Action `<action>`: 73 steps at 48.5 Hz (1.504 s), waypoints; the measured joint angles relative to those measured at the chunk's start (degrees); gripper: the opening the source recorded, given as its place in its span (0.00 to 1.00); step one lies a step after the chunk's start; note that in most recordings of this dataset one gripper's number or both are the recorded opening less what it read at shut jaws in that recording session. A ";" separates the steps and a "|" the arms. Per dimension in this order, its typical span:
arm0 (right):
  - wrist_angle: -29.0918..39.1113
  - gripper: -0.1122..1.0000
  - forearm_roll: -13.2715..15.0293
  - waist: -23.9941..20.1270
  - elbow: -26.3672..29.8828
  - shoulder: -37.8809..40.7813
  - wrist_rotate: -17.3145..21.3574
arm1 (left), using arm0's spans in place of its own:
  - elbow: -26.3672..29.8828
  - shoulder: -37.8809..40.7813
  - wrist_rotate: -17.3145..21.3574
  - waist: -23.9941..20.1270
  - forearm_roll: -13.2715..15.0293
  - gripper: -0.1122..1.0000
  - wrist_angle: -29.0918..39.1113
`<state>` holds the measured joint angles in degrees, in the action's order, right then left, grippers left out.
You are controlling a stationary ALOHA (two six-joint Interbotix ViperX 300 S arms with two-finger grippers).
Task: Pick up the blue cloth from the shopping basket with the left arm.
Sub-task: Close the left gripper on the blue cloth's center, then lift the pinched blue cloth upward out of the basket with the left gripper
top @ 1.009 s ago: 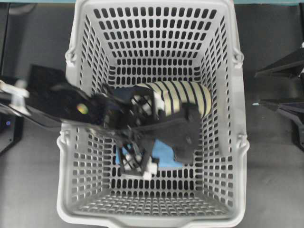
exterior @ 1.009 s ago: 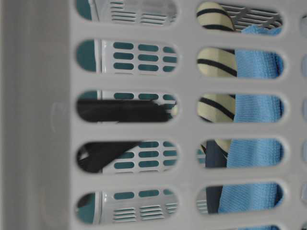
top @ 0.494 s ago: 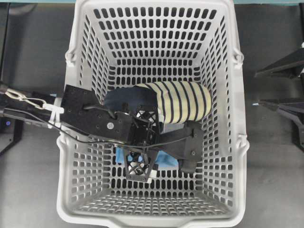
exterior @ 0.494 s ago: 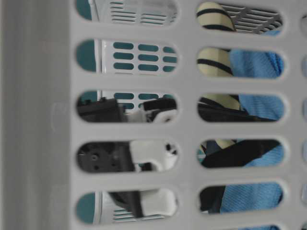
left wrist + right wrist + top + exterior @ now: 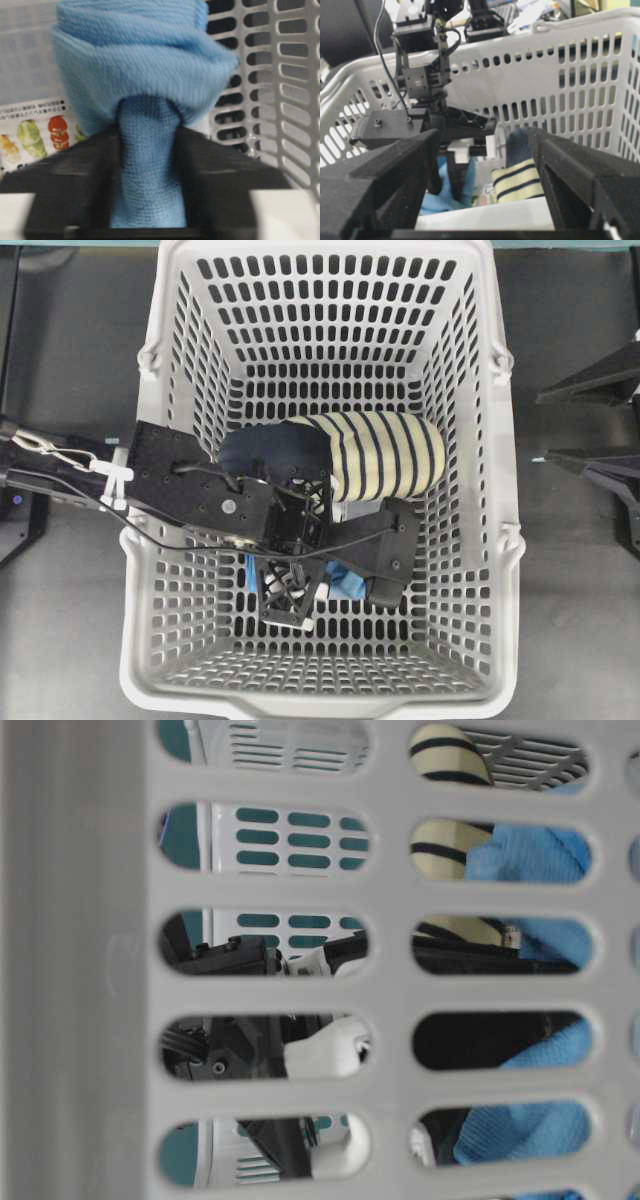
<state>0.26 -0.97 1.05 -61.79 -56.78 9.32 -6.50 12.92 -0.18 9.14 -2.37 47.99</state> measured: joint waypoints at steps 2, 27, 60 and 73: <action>0.00 0.73 0.00 0.00 -0.09 0.00 0.00 | 0.00 -0.09 0.26 0.00 0.00 0.26 0.18; -0.44 0.73 0.00 0.00 -0.62 0.00 -0.09 | 12.92 -5.89 0.88 -0.44 0.00 0.26 13.36; -4.13 0.73 0.00 0.00 -2.20 -0.09 0.00 | 36.83 -2.99 0.79 -1.49 0.00 0.26 33.66; -4.22 0.73 0.00 0.00 -2.11 -0.09 0.00 | 36.83 -2.90 0.70 -1.41 -0.09 0.26 33.84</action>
<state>-3.96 -0.97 1.05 -63.90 -56.87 9.32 30.32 10.02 0.53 7.73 -2.46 81.83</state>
